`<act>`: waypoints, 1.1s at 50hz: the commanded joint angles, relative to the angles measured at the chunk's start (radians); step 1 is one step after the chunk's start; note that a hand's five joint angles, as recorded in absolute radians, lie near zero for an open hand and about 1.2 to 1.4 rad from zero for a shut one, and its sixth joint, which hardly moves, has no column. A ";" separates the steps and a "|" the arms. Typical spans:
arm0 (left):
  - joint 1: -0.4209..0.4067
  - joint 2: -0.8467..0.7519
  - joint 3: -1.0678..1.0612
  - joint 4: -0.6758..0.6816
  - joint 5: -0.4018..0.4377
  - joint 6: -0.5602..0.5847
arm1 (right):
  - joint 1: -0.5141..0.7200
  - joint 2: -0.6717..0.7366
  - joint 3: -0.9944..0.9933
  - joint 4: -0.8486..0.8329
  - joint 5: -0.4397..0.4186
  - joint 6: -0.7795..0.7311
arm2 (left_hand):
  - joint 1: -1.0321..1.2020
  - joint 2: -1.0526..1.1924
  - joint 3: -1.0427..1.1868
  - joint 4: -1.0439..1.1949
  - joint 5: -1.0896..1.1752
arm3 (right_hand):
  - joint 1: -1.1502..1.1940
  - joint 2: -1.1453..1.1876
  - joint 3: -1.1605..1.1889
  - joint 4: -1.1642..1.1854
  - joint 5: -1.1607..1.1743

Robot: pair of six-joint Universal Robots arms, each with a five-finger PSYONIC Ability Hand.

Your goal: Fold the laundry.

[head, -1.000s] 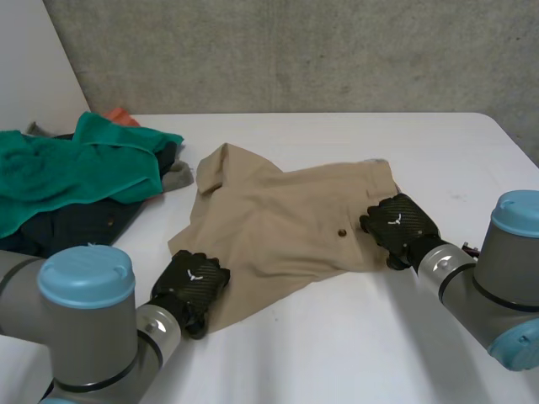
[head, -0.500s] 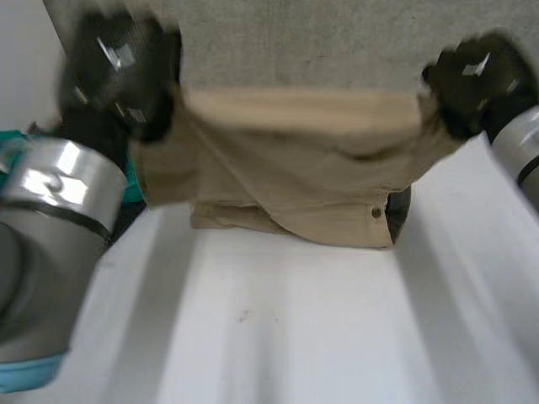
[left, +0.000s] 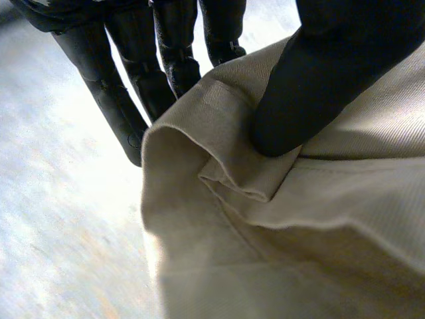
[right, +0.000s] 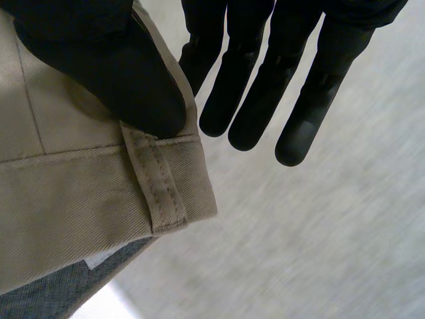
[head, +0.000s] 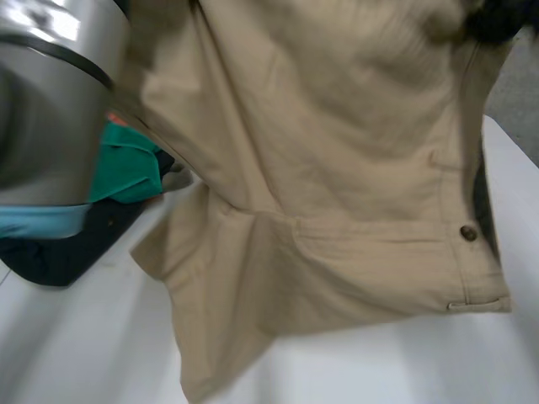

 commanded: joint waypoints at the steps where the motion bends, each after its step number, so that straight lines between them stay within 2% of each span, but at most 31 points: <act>1: 0.106 -0.347 0.083 0.120 0.091 -0.003 | 0.026 0.284 -0.028 -0.149 0.137 0.002 | 0.267 0.200 0.209 0.195 0.249 | 0.282 0.218 0.206 0.199 0.200; 2: 0.111 -0.397 0.103 0.137 0.095 -0.001 | 0.037 0.336 -0.032 -0.223 0.163 0.005 | 0.267 0.200 0.209 0.195 0.249 | 0.282 0.218 0.206 0.199 0.200; 5: 0.120 -0.529 0.198 0.166 0.095 0.002 | 0.061 0.411 -0.025 -0.362 0.163 -0.003 | 0.267 0.200 0.209 0.195 0.249 | 0.277 0.213 0.201 0.195 0.195; 6: 0.123 -0.558 0.224 0.167 0.093 0.002 | 0.069 0.457 -0.016 -0.459 0.139 -0.009 | 0.151 0.084 0.094 0.079 0.133 | -0.563 -0.627 -0.639 -0.645 -0.645; 7: 0.124 -0.583 0.244 0.167 0.088 0.002 | 0.071 0.476 -0.010 -0.498 0.125 -0.009 | -0.230 -0.298 -0.288 -0.303 -0.249 | -0.939 -1.004 -1.016 -1.022 -1.022; 8: 0.134 -0.616 0.275 0.167 0.079 0.000 | 0.072 0.491 -0.003 -0.540 0.110 -0.012 | -0.954 -1.022 -1.012 -1.027 -0.973 | -0.939 -1.004 -1.016 -1.022 -1.022; 10: 0.140 -0.623 0.283 0.172 0.076 -0.001 | 0.071 0.516 0.015 -0.620 0.080 -0.014 | -0.878 -0.946 -0.936 -0.951 -0.897 | -0.939 -1.004 -1.016 -1.022 -1.022; 13: 0.137 -0.601 0.260 0.171 0.052 -0.005 | 0.080 0.495 0.026 -0.622 0.085 -0.015 | -0.954 -1.022 -1.012 -1.027 -0.973 | -0.939 -1.004 -1.016 -1.022 -1.022; 19: 0.121 -0.431 0.055 0.166 0.015 -0.003 | 0.077 0.346 0.110 -0.458 0.056 -0.020 | -0.954 -1.022 -1.012 -1.027 -0.973 | -0.939 -1.004 -1.016 -1.022 -1.022; 22: 0.112 -0.342 -0.050 0.146 0.012 -0.005 | 0.068 0.248 0.168 -0.317 -0.015 -0.023 | -0.945 -1.012 -1.003 -1.017 -0.964 | -0.939 -1.004 -1.016 -1.022 -1.022; 25: 0.091 -0.226 -0.188 0.071 0.004 -0.006 | 0.036 0.189 0.234 -0.148 -0.116 -0.024 | -0.916 -0.983 -0.974 -0.988 -0.934 | -0.939 -1.004 -1.016 -1.022 -1.022; 29: 0.057 -0.104 -0.346 -0.081 0.003 -0.009 | -0.032 0.171 0.334 0.001 -0.205 -0.056 | -0.728 -0.796 -0.786 -0.801 -0.747 | -0.939 -1.004 -1.016 -1.022 -1.022; 30: 0.043 -0.068 -0.408 -0.148 0.001 -0.012 | -0.040 0.169 0.360 0.021 -0.220 -0.072 | -0.600 -0.667 -0.658 -0.672 -0.618 | -0.854 -0.918 -0.930 -0.937 -0.936; 32: 0.026 -0.035 -0.470 -0.216 -0.001 -0.024 | -0.072 0.154 0.442 0.044 -0.266 -0.151 | -0.513 -0.581 -0.571 -0.586 -0.532 | -0.675 -0.739 -0.751 -0.758 -0.757; 35: -0.012 0.032 -0.587 -0.335 0.006 -0.072 | -0.096 0.137 0.536 0.040 -0.312 -0.268 | -0.428 -0.496 -0.486 -0.501 -0.447 | -0.522 -0.586 -0.598 -0.605 -0.604; 36: -0.018 0.043 -0.608 -0.354 0.006 -0.086 | -0.119 0.134 0.590 0.041 -0.338 -0.352 | -0.428 -0.496 -0.486 -0.501 -0.447 | -0.466 -0.530 -0.542 -0.549 -0.548; 40: -0.041 0.072 -0.691 -0.431 0.012 -0.179 | -0.181 0.134 0.679 0.041 -0.384 -0.506 | -0.396 -0.464 -0.454 -0.469 -0.415 | -0.360 -0.424 -0.436 -0.443 -0.442; 45: -0.044 0.068 -0.743 -0.445 0.015 -0.253 | -0.204 0.151 0.713 -0.008 -0.417 -0.523 | -0.399 -0.466 -0.457 -0.471 -0.418 | -0.363 -0.427 -0.439 -0.446 -0.445; 48: -0.037 0.062 -0.771 -0.443 0.019 -0.256 | -0.211 0.171 0.728 -0.074 -0.432 -0.523 | -0.445 -0.513 -0.503 -0.518 -0.464 | -0.392 -0.456 -0.468 -0.475 -0.474; 51: -0.032 0.051 -0.779 -0.434 0.026 -0.256 | -0.211 0.192 0.741 -0.138 -0.435 -0.523 | -0.589 -0.657 -0.647 -0.662 -0.608 | -0.445 -0.509 -0.521 -0.528 -0.527; 55: -0.032 -0.017 -0.773 -0.396 0.026 -0.255 | -0.208 0.223 0.744 -0.196 -0.437 -0.521 | -0.625 -0.692 -0.683 -0.697 -0.644 | -0.451 -0.515 -0.527 -0.534 -0.533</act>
